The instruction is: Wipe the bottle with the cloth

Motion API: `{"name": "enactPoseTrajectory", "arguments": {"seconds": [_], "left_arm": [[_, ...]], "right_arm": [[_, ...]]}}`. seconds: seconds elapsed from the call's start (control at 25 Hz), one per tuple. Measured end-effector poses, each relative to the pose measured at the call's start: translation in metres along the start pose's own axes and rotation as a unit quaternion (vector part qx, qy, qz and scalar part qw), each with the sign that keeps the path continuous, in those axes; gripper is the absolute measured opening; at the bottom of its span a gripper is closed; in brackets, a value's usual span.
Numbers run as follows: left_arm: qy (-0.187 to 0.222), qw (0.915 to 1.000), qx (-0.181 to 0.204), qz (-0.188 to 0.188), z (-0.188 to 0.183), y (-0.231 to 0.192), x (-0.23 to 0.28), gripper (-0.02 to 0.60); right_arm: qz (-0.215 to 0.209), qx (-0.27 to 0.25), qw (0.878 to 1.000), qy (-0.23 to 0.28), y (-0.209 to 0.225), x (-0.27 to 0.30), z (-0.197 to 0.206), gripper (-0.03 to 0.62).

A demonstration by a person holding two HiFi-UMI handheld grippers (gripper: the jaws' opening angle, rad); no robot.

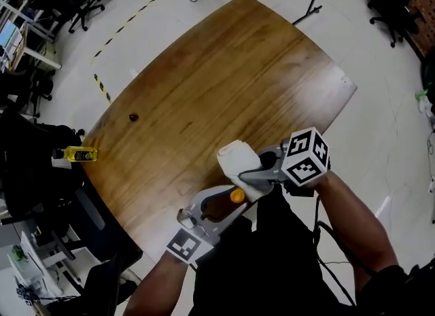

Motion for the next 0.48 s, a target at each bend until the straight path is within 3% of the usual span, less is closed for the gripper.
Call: {"name": "enactPoseTrajectory", "arguments": {"seconds": [0.24, 0.48], "left_arm": [[0.018, 0.9998, -0.007, -0.008, -0.004, -0.004, 0.000, 0.153], [0.032, 0.9993, -0.011, -0.016, -0.008, -0.002, 0.000, 0.153]], "right_arm": [[-0.007, 0.012, 0.999, -0.046, 0.024, 0.014, 0.004, 0.074], [0.020, -0.041, 0.992, -0.116, 0.040, 0.031, 0.017, 0.072]]}}
Point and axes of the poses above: the fingertips, and each gripper's own axes: x forward along the fingers, y to its right, z out of its underside, the point moved 1 cm from there along -x, backward along the fingers, and after that the axes turned 1 degree about -z, right-handed, at the moved point
